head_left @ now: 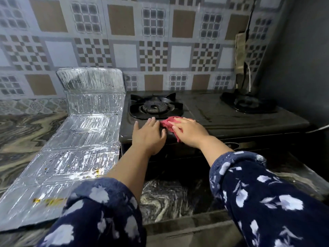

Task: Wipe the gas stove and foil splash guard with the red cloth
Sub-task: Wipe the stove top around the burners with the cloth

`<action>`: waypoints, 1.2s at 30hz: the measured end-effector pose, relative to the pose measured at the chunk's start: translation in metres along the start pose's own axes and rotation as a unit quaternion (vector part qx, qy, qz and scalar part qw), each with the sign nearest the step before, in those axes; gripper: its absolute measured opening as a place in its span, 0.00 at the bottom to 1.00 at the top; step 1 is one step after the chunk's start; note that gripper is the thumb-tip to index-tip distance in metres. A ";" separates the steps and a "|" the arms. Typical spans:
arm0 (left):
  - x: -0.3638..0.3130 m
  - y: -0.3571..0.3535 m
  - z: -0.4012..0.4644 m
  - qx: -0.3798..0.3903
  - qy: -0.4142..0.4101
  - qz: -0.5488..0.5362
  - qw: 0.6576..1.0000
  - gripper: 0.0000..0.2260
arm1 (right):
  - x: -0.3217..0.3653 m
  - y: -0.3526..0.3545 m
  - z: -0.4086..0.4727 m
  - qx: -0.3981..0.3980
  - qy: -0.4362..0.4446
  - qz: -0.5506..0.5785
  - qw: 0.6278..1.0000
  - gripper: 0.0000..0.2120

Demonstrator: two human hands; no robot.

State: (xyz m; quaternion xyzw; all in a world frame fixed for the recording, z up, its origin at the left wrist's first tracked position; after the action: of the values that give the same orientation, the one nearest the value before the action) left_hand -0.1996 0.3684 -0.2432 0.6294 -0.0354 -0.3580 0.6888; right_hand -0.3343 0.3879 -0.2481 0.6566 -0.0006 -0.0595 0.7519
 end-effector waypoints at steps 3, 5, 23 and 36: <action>-0.024 -0.012 0.005 0.006 0.001 0.002 1.000 0.23 | -0.032 -0.002 -0.011 -0.001 0.002 0.000 1.000 0.20; -0.040 -0.017 0.009 -0.002 -0.003 0.014 1.000 0.21 | -0.054 -0.002 -0.018 0.000 -0.001 0.000 1.000 0.21; -0.082 -0.021 0.031 -0.011 0.071 0.046 0.996 0.18 | -0.123 -0.005 -0.002 0.090 -0.046 0.004 0.995 0.24; -0.106 -0.035 0.067 0.010 -0.010 -0.001 1.000 0.17 | -0.139 -0.011 -0.020 0.074 -0.129 -0.007 0.989 0.21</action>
State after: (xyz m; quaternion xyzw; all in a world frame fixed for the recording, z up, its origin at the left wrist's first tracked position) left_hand -0.3277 0.3704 -0.2184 0.6328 -0.0456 -0.3650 0.6814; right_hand -0.4713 0.4187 -0.2512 0.6975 -0.0975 -0.1483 0.6943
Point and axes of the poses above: each hand's wrist, its own z-axis towards the middle knuckle, its own y-axis out of the back of the hand, x = y × z, the point moved 7 cm from there along z, towards the middle knuckle, and after that the axes turned 15 degrees about -z, right-handed, at the moved point
